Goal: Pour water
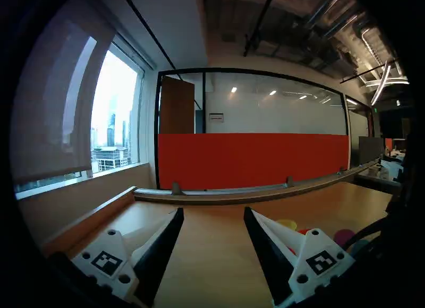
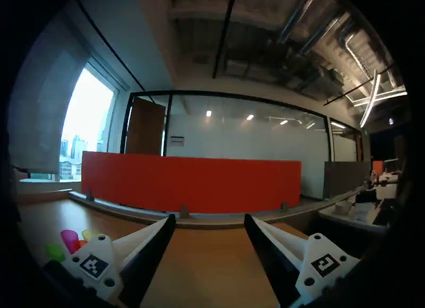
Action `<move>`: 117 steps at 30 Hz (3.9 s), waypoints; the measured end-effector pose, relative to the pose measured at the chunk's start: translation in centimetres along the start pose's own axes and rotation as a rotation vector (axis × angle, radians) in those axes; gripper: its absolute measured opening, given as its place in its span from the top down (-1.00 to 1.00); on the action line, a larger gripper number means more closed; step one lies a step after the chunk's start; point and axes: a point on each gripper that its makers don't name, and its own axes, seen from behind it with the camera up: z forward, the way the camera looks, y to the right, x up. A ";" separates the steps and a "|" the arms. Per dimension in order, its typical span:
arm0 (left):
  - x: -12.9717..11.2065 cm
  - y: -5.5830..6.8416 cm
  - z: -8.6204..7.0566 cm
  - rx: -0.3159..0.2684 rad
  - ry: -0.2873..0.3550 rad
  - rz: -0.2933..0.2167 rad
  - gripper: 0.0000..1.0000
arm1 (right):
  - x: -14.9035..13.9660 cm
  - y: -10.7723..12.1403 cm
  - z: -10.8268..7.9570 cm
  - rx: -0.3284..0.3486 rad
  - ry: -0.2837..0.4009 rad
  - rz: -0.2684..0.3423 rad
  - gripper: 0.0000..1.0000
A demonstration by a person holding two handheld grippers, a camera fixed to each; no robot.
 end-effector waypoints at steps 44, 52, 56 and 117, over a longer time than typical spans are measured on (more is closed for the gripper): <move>-8.0 3.2 -1.2 0.066 0.013 -0.046 -0.66 | -3.5 1.5 -3.1 -0.050 -0.105 -0.018 -1.00; -8.8 3.8 -0.8 0.057 0.014 -0.052 -0.66 | -3.4 2.1 -3.5 -0.058 -0.102 -0.008 -1.00; -9.1 3.8 -0.6 0.057 0.017 -0.046 -0.66 | -3.3 2.3 -3.6 -0.063 -0.101 -0.010 -1.00; -10.7 4.1 -0.1 0.056 -0.002 -0.003 -0.66 | -3.6 0.3 -3.2 0.005 -0.044 -0.079 -1.00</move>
